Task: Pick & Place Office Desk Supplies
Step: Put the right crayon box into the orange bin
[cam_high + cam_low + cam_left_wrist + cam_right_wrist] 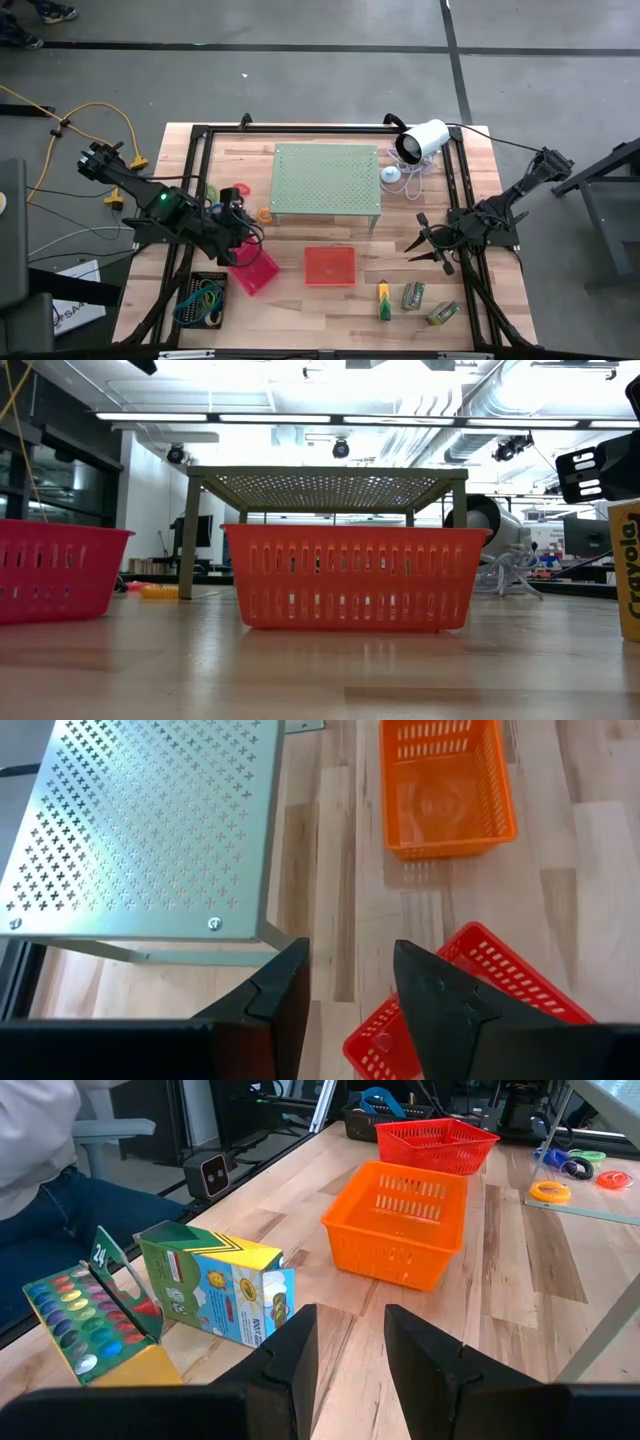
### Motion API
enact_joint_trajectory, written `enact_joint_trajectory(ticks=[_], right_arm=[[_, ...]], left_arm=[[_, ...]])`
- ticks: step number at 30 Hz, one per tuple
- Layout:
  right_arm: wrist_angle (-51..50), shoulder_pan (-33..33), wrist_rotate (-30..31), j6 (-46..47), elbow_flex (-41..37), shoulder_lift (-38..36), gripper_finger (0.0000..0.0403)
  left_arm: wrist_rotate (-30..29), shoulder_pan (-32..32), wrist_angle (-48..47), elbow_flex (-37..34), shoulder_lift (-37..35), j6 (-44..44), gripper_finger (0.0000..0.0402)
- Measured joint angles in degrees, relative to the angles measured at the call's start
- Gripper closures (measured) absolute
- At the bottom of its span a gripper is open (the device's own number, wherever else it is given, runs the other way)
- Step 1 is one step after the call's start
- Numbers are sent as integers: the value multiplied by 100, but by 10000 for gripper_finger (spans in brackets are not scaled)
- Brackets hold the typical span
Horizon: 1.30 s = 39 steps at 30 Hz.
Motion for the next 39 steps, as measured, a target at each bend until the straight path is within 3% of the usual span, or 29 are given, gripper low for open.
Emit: enact_joint_trajectory(ticks=[39], right_arm=[[0,-1,0,0,1,-1,296]], left_arm=[[0,0,111,0,0,-4,263]])
